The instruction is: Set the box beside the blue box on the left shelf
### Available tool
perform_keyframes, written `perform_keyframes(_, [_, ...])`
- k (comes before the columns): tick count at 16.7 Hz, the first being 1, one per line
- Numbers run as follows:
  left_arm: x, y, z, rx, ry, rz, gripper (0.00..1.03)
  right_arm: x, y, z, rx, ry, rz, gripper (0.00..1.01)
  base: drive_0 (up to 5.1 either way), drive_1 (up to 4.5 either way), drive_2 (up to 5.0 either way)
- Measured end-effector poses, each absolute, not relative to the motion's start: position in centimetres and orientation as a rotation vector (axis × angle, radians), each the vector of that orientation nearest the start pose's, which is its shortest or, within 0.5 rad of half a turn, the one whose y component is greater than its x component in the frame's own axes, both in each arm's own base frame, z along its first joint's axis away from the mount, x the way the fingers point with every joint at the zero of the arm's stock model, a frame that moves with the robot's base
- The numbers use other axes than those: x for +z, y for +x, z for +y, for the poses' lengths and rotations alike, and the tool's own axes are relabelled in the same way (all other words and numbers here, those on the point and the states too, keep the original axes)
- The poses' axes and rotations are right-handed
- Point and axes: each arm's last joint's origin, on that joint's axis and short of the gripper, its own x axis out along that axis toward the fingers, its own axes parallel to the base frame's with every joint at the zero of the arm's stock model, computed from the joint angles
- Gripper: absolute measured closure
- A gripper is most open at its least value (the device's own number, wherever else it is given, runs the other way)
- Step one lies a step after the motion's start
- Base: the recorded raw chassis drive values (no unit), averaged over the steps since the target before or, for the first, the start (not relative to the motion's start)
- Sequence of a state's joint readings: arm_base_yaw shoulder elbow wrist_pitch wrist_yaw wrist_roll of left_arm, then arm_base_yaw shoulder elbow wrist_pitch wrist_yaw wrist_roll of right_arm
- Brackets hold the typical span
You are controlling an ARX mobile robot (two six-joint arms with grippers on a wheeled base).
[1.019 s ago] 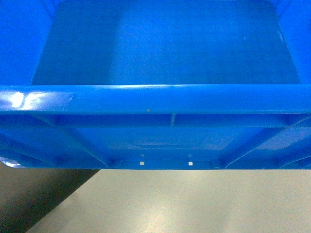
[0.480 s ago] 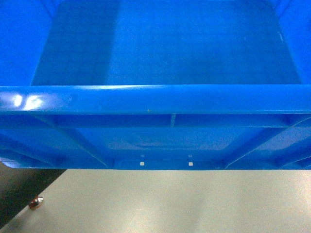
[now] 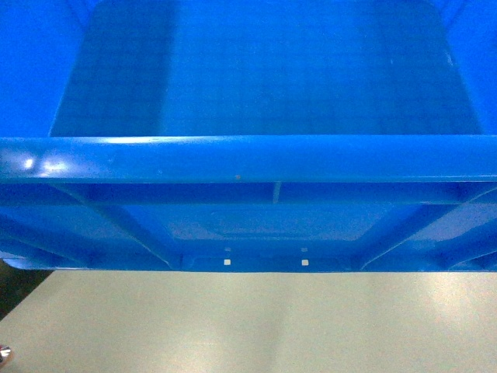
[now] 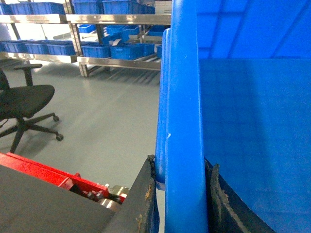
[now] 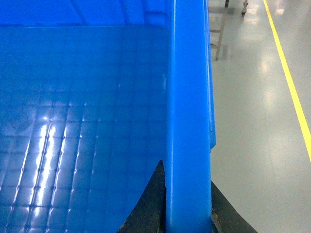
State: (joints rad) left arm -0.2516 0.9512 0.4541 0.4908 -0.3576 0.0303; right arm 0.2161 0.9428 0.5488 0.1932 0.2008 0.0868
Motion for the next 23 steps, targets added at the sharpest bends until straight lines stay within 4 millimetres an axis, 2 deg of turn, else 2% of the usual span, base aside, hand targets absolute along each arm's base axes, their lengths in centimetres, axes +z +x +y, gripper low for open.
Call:
perform_keyframes(14, [25.40, 20.16, -4.14, 0.104, 0.032, 0.005, 0.84, 25.95, 20.46, 3.90, 0.006, 0.044, 0.196, 0.93, -1.5, -1.48, -1.5])
perform_keyframes(17, [25.48, 20.09, -4.10, 0.109, 0.032, 0.001, 0.84, 26.03, 20.44, 3.94, 0.009, 0.044, 0.189, 0.93, 2.7, 2.03, -5.1])
perform_keyframes(23, [25.47, 20.09, -4.13, 0.106, 0.034, 0.002, 0.84, 25.96, 20.44, 3.89, 0.007, 0.044, 0.195, 0.93, 0.5, 4.34, -3.4])
